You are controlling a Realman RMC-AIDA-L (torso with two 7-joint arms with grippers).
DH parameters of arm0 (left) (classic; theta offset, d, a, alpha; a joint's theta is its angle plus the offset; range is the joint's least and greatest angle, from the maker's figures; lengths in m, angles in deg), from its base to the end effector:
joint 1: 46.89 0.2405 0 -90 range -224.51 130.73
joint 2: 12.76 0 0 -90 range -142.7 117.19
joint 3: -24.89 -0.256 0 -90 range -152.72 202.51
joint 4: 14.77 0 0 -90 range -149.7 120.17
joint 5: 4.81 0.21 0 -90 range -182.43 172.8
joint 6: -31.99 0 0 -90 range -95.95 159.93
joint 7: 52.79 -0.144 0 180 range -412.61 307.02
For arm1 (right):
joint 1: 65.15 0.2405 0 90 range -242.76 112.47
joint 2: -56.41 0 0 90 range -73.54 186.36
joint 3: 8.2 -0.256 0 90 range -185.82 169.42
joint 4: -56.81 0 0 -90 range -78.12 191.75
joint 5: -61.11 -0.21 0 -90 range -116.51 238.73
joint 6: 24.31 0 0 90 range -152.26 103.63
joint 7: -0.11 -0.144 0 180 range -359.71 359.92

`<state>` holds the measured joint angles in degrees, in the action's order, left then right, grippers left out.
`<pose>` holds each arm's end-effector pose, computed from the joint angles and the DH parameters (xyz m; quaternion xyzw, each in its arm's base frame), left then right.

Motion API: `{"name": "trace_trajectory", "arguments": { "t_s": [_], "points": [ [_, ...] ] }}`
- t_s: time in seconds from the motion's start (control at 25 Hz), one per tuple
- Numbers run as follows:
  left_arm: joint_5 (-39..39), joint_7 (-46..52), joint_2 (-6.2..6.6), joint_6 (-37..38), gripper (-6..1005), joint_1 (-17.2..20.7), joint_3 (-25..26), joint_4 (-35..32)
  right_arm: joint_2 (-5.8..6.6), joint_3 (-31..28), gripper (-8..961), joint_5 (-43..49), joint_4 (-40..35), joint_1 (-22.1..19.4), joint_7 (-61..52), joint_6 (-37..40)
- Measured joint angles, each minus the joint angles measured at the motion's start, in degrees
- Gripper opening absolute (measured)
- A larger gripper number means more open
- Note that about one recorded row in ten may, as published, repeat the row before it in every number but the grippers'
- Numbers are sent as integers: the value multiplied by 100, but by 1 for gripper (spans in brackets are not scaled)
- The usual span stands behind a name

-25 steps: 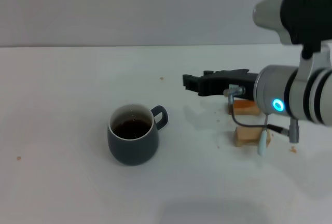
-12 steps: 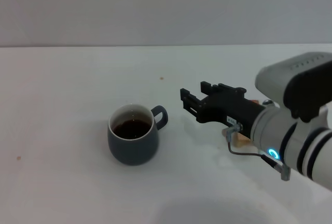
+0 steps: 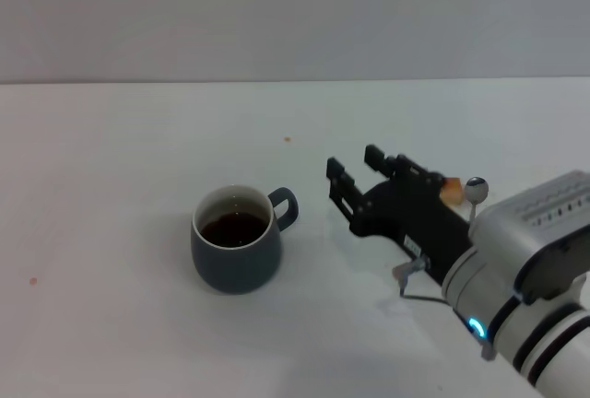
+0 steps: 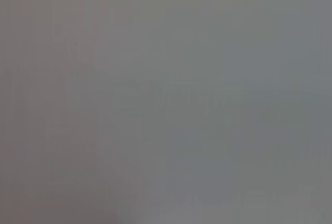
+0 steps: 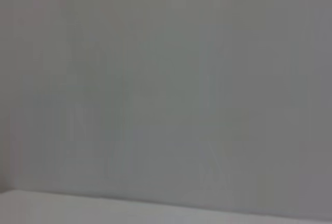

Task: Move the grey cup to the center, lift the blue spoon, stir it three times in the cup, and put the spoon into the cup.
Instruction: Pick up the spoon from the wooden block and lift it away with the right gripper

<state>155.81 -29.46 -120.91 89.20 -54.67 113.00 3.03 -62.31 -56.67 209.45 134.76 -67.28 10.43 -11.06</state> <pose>-0.4499 0.2613 0.1182 -0.5546 -0.3419 -0.2533 0.7151 0.1698 0.2661 -0.0956 -0.8191 0.2848 0.2835 0.4093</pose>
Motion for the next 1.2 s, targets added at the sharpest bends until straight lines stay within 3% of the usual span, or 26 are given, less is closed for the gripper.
{"name": "trace_trajectory", "arguments": {
  "t_s": [0.28,0.68,1.2],
  "points": [
    [52,5,43,-118,-3,-14,0,4,-15,167,479,-3,-209,-198,18,76],
    [253,5,130,-332,-3,-117,11,6,-35,554,478,4,-755,-476,99,815],
    [313,5,179,-483,-3,-163,6,1,-73,551,466,-22,-661,-487,1508,845]
  ]
}}
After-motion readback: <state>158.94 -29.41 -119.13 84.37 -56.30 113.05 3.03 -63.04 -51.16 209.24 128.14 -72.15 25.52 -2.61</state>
